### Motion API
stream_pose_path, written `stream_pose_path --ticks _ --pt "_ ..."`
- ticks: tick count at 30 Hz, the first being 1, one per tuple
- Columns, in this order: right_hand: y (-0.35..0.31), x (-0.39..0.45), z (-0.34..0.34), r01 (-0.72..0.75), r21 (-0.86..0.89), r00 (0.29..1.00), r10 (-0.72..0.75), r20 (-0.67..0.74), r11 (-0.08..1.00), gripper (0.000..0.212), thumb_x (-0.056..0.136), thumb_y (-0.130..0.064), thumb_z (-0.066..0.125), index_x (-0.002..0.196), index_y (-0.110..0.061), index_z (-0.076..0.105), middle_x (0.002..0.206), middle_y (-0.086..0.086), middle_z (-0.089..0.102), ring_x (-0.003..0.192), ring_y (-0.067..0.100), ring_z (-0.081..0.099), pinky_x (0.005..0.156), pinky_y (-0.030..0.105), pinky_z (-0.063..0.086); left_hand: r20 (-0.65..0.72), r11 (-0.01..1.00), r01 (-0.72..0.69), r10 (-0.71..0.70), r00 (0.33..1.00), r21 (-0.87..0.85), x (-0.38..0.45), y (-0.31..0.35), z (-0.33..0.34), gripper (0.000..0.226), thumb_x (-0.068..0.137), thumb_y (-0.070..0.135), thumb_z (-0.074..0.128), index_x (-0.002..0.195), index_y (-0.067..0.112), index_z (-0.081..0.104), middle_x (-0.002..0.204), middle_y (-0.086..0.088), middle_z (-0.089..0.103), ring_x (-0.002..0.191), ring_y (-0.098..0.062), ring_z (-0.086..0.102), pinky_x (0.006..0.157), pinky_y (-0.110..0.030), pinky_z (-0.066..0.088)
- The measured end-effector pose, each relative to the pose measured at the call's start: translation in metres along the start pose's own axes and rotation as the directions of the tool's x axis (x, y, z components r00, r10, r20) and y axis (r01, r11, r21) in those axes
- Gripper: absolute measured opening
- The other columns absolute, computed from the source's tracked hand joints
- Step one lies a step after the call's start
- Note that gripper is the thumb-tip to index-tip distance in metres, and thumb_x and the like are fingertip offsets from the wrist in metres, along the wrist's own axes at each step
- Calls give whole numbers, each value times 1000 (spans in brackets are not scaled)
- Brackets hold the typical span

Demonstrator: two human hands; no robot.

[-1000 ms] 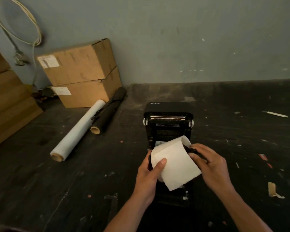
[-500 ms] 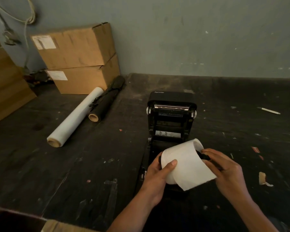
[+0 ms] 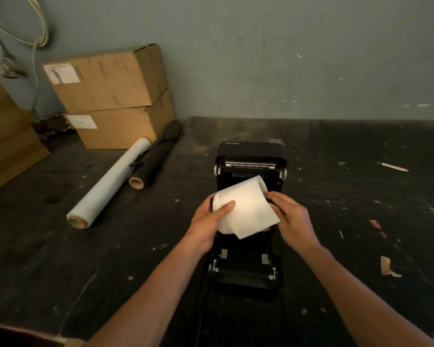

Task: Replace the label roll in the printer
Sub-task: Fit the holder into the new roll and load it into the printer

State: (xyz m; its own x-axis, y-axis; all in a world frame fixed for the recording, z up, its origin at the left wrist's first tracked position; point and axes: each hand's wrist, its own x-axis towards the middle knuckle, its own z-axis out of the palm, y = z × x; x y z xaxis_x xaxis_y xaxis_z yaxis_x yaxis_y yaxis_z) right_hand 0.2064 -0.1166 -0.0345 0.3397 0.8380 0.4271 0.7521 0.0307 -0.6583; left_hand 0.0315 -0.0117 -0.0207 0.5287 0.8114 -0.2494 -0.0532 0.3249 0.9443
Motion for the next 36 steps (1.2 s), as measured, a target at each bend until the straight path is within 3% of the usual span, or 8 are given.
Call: stream_pose_path --ticks 4,9,14,18,21,26,30,36 --pt "13 11 6 59 -71 998 -57 31 996 29 86 -5 61 115 -6 64 115 9 66 106 15 58 95 28 43 -33 997 -25 28 999 76 18 0 -5 43 80 14 75 120 18 61 114 -8 68 107 -27 63 88 -45 55" --pt "36 10 10 51 -152 994 -35 105 987 28 84 -3 63 112 -7 66 113 8 67 106 19 61 94 23 41 -31 975 -31 39 999 218 31 -6 -2 40 76 17 80 108 33 62 103 6 70 92 -9 65 62 -19 52" --pt "51 6 10 45 -157 986 -19 163 987 28 84 -2 61 111 -9 66 113 7 68 105 17 62 90 17 39 -65 946 -20 43 997 325 37 -13 7 58 74 17 81 125 30 56 111 3 66 100 -13 62 71 -28 53" --pt "63 0 11 1 -155 977 32 209 988 29 86 -2 60 114 -8 64 117 7 65 108 16 60 91 17 40 -81 899 -37 80 994 436 40 -21 17 58 74 18 81 124 33 54 108 7 66 106 -16 61 84 -34 55" --pt "71 -10 11 -23 -154 978 54 203 988 32 85 -2 60 116 -10 63 121 6 63 111 13 59 93 14 38 -101 868 0 58 993 496 40 -28 24 72 74 23 81 137 29 47 121 2 63 113 -19 58 97 -43 51" --pt "75 -10 12 -8 -159 974 43 221 987 33 85 -3 60 117 -12 62 120 4 63 110 11 58 88 6 34 -119 873 67 -10 993 483 38 -35 21 66 75 25 81 134 26 51 122 1 63 112 -18 57 98 -44 50" --pt "78 -8 17 1 -186 976 39 213 983 34 85 -3 60 117 -13 63 119 3 64 108 13 57 91 15 35 -112 846 65 -6 994 529 40 -29 20 67 76 27 80 135 27 48 116 8 62 92 -5 53 78 -23 47" --pt "77 -7 21 -8 -166 980 41 197 986 34 84 -2 60 116 -14 63 117 4 65 105 15 58 89 18 39 -106 797 162 -123 987 581 46 -22 15 59 77 32 79 129 19 53 124 -2 62 109 -19 58 91 -34 50"
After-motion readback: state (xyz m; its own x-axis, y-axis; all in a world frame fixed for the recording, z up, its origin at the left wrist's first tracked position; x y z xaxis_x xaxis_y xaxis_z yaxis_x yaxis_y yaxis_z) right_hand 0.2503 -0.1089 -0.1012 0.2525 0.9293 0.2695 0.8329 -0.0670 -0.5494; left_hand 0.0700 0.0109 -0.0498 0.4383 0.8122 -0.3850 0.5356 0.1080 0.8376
